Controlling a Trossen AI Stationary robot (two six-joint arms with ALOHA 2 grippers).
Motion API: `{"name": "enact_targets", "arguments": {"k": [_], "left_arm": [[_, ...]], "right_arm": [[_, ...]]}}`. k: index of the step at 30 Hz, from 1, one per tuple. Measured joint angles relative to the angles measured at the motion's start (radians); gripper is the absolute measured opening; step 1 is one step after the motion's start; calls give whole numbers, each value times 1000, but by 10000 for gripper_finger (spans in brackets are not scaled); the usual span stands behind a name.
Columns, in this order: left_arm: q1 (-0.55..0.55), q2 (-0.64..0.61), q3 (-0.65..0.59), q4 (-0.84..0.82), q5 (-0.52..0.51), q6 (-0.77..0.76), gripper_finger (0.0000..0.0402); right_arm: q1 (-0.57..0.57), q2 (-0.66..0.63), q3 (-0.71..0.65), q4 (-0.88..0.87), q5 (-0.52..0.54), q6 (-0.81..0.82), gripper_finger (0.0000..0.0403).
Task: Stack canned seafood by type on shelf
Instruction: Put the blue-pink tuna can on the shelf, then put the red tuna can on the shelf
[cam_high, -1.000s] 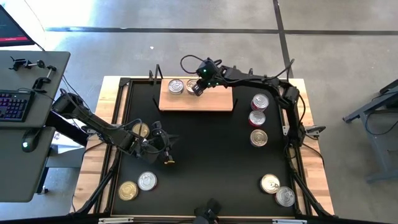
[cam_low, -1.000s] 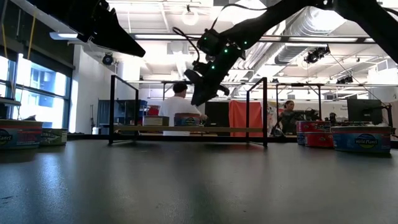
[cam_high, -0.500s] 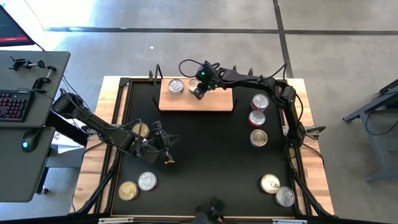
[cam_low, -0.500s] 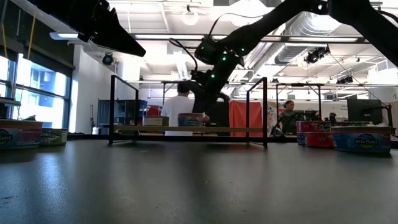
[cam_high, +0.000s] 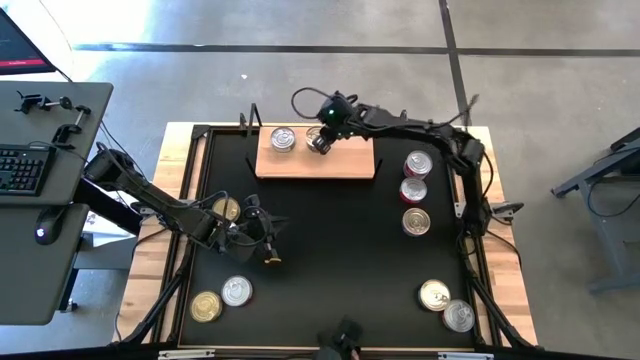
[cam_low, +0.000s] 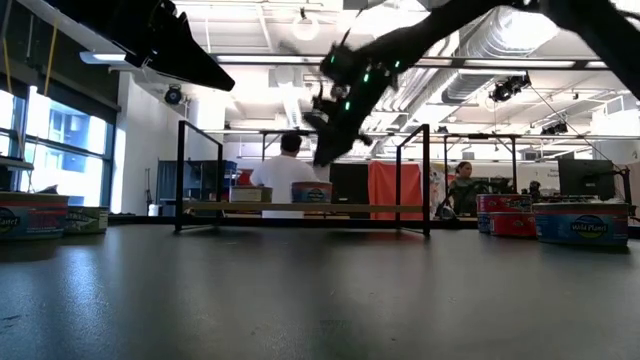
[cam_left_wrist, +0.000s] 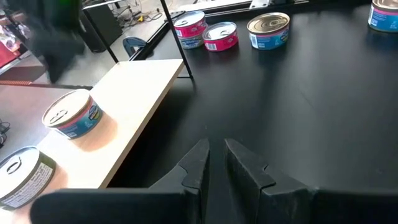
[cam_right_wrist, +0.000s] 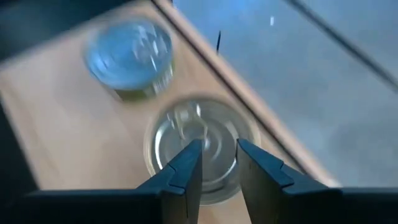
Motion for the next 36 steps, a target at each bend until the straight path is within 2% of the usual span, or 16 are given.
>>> {"name": "enact_targets", "arguments": {"k": [4, 7, 10, 13, 15, 20, 24, 27, 30, 33, 36], "left_arm": [[0, 0, 0, -4, 0, -7, 39], [-5, 0, 0, -9, 0, -18, 39], [-15, 0, 0, -11, 0, -33, 39], [-24, 0, 0, -14, 0, -34, 39], [-25, 0, 0, -13, 0, -34, 39], [-25, 32, 0, -3, 0, -41, 39], [-23, 78, 0, 12, 0, -26, 39], [-22, 109, 0, 27, 0, -7, 39], [-22, 133, 0, 74, 0, 47, 39], [-22, 140, 0, 140, 1, 121, 39], [-22, 141, 0, 217, 7, 216, 39]], "right_arm": [[51, -94, 0, -35, 1, -77, 89], [147, -177, 0, -137, 14, -117, 89], [298, -263, 2, -306, 124, -161, 89], [465, -327, 2, -495, 223, -131, 89], [563, -358, 2, -614, 264, -42, 89], [758, -381, -3, -929, 352, 294, 89], [867, -421, -134, -1067, 487, 584, 90], [896, -499, -314, -1058, 486, 748, 98], [878, -614, -504, -990, 479, 848, 115], [791, -736, -664, -905, 473, 872, 139], [656, -845, -781, -806, 461, 803, 165]]}}
